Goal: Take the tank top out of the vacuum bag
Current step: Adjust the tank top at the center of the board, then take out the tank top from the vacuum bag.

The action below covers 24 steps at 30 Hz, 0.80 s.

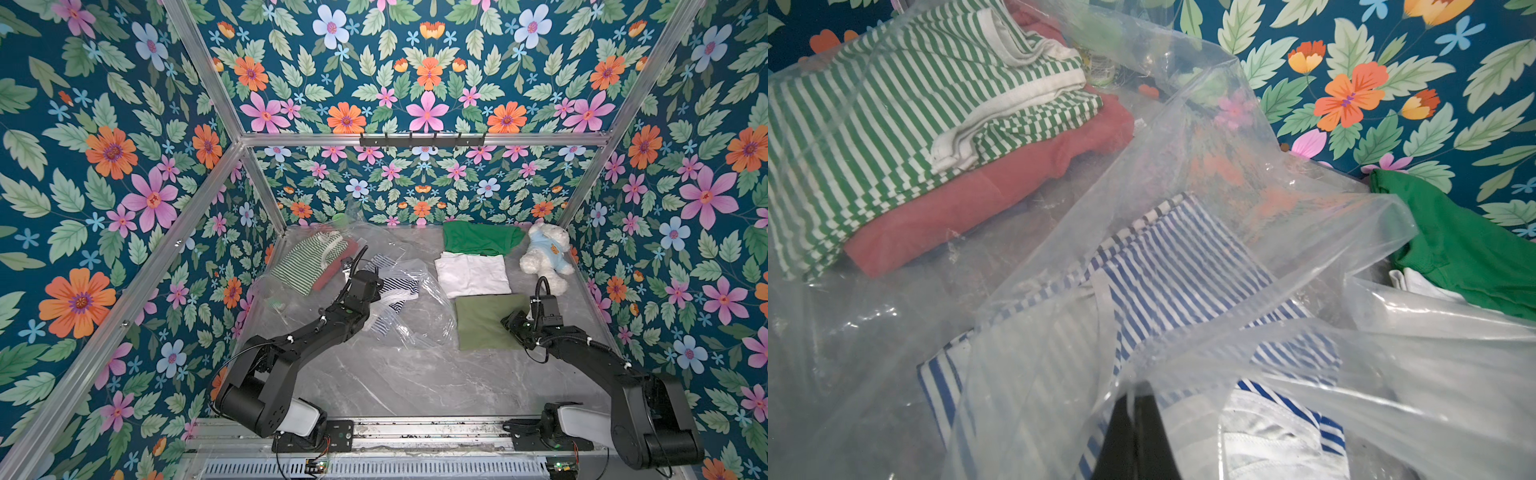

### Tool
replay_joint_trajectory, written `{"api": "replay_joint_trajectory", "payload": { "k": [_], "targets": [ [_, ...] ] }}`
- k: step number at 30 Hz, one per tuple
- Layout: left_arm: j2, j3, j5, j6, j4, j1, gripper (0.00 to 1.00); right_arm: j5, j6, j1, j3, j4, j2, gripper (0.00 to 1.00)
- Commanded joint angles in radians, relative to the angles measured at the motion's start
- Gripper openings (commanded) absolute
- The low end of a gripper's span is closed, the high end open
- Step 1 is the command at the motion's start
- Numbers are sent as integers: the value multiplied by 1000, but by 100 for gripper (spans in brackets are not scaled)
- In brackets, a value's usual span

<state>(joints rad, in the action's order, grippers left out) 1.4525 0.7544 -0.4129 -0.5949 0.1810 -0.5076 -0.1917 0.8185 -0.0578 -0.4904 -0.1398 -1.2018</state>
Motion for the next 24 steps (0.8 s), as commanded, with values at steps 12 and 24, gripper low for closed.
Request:
{"api": "replay_joint_trajectory", "payload": {
  "k": [12,24],
  "targets": [
    [-11,22,-3,12,8,-28,0,-55,-99,-277,-181,142,87,71],
    [-7,39,0,16,-5,-62,0,-16,-242,-623,-475,245,-324,74]
  ]
}}
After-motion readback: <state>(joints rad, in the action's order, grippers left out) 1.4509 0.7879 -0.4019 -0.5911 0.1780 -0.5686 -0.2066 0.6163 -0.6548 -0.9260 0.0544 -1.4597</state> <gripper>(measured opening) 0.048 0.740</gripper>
